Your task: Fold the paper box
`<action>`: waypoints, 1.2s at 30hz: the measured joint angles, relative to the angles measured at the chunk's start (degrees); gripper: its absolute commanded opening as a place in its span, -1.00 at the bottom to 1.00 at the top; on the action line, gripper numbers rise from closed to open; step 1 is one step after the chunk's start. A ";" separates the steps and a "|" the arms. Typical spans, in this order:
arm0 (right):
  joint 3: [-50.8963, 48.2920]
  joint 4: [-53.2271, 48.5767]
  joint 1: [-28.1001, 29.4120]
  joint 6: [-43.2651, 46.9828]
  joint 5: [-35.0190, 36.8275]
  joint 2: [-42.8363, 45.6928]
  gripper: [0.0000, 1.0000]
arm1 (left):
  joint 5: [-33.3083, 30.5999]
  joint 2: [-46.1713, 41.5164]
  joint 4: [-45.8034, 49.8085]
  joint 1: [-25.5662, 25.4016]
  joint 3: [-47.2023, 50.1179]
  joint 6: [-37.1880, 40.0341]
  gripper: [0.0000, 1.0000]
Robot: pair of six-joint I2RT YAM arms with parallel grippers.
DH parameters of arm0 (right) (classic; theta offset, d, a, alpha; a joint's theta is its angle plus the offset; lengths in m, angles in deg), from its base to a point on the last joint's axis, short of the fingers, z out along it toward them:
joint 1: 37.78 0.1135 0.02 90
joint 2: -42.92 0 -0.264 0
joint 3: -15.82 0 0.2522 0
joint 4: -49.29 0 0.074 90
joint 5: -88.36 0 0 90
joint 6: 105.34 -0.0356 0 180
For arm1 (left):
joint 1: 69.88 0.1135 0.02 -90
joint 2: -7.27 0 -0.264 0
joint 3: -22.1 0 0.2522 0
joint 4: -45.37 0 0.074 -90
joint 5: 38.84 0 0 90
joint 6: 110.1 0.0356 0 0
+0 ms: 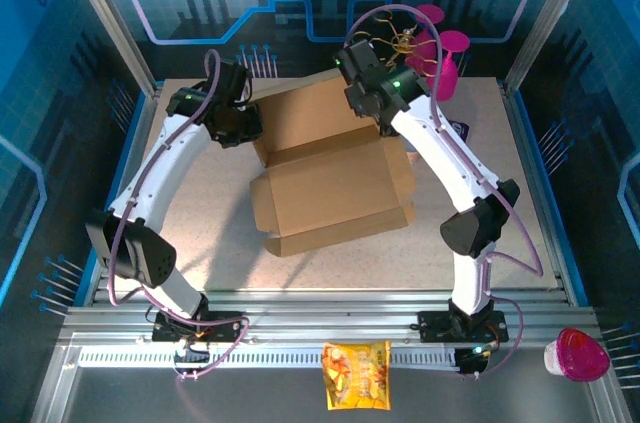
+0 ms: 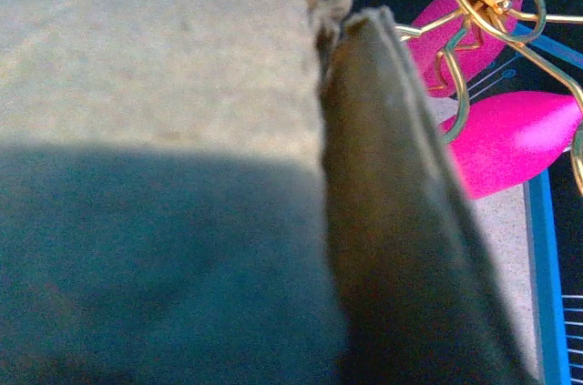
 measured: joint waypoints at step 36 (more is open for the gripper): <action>-0.28 -2.67 0.09 -1.99 -2.05 -1.95 -1.00 | 2.14 1.01 1.77 0.79 -0.35 -0.68 -0.62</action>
